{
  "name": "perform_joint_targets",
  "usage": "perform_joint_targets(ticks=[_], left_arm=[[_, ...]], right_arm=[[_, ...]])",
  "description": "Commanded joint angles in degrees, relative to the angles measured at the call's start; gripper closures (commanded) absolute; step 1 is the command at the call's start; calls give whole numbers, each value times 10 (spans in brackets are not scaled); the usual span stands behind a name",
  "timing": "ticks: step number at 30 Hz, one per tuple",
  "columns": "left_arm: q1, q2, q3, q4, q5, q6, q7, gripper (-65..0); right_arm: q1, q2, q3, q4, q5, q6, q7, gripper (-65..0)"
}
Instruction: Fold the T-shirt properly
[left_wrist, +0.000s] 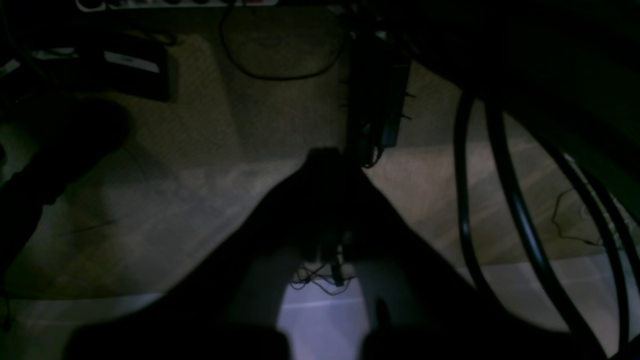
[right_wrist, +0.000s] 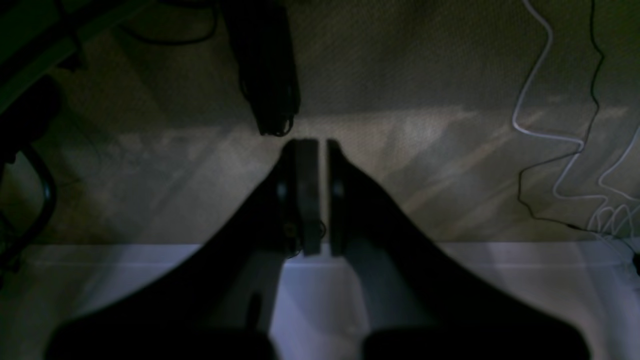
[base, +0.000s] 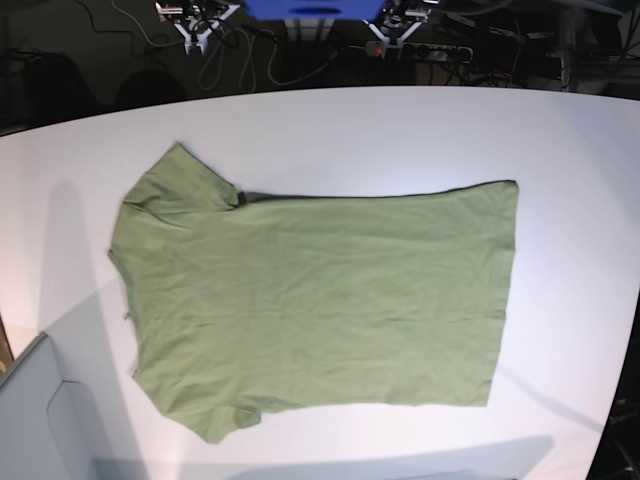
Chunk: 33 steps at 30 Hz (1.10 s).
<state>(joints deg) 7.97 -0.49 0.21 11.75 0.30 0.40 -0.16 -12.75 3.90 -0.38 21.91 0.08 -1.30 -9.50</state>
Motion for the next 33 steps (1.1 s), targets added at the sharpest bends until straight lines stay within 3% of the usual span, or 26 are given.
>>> perform_joint_targets(ticks=[1, 15, 21, 28, 33], left_arm=[[6, -1, 1, 2, 3, -4, -3, 0], [14, -1, 1, 7, 3, -4, -4, 0], [65, -2, 1, 104, 0, -4, 1, 0], [123, -16, -2, 183, -2, -4, 2, 0], [214, -27, -4, 334, -3, -4, 2, 0]], right_arm=[[-4, 2, 1, 3, -2, 14, 0, -1], [-8, 2, 1, 4, -2, 14, 1, -1], [-13, 2, 1, 10, -2, 17, 1, -1], [-120, 26, 2, 213, -2, 16, -36, -1], [-230, 55, 5, 415, -1, 16, -74, -1]])
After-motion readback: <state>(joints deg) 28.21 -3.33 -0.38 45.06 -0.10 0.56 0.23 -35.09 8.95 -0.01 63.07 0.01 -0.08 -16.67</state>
